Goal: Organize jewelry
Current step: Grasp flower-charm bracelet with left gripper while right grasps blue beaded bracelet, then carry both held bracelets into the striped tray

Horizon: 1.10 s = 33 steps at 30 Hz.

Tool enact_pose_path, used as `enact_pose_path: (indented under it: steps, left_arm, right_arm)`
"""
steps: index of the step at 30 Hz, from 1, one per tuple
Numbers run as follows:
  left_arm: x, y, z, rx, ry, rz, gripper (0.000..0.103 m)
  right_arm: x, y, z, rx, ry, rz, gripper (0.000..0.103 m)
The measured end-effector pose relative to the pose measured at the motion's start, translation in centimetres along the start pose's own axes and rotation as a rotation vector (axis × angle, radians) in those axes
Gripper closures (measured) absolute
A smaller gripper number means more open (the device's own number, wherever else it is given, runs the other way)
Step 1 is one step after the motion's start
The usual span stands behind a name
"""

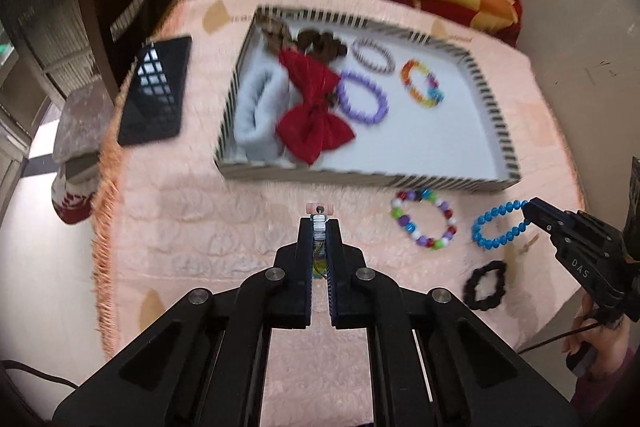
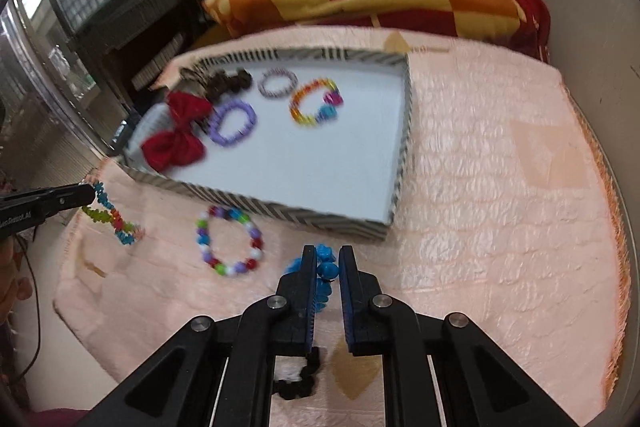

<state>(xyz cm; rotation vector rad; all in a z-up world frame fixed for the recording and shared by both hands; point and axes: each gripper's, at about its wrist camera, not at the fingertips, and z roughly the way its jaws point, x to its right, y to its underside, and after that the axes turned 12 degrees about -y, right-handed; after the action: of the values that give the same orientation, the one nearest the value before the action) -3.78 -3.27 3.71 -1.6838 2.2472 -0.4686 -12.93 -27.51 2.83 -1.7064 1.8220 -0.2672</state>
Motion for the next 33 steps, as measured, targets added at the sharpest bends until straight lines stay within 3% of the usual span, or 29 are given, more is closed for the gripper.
enact_pose_path:
  steps: [10,17,25,33]
  left_arm:
    - [-0.2,-2.6,-4.9,0.088,0.008,0.019,0.099]
    - [2.8,-5.2,-6.0,0.135,0.025,0.08,0.099]
    - [7.0,-7.6,-4.5,0.134,0.058,0.139,0.099]
    - [9.9,-8.7,0.3,0.062,0.095,0.164,0.099]
  right_arm:
    - [-1.1,-3.1,-3.1,0.072,-0.022,-0.023,0.093]
    - [-0.9,-5.5,-3.3,0.098,-0.006,-0.024,0.093]
    - [0.6,-7.3,-0.7,0.075,0.009,0.034,0.093]
    - [1.5,-7.8,1.6,0.032,0.02,0.075,0.093]
